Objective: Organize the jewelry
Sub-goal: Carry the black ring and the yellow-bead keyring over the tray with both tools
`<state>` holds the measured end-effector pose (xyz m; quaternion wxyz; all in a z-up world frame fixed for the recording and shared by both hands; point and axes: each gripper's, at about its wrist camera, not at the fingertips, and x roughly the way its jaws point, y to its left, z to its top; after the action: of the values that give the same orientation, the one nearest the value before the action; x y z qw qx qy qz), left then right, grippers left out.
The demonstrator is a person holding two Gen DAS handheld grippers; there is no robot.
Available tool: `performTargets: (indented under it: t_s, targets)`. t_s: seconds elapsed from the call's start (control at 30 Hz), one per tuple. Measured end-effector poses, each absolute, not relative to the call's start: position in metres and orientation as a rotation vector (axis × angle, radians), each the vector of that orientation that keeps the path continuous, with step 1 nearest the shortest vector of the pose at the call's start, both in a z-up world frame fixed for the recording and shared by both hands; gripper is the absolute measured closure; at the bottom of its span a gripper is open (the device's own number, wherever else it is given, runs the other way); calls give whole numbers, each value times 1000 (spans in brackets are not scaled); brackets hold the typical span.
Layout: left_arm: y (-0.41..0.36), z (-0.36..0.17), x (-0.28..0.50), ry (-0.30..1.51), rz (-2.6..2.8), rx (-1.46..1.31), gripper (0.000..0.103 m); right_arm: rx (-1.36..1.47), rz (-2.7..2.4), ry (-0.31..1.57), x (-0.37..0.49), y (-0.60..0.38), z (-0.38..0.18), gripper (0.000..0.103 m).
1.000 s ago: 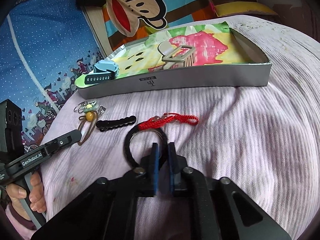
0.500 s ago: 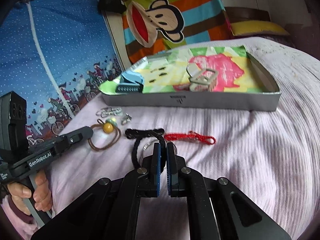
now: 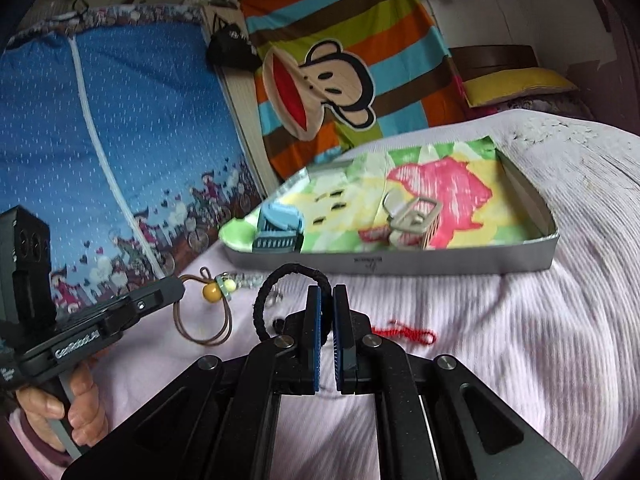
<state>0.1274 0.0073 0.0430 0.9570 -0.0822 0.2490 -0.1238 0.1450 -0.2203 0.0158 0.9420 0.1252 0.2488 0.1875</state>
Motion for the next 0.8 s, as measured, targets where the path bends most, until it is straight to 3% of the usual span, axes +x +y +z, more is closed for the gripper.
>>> performTargets:
  t_s: [0.37,0.8]
  targets:
    - [-38,89,167,410,-314,-155,100,267,211,366,172,-257,46,98]
    - [-66,59,240,514,-245,-168,100,273,41,436,228,-284,24,98]
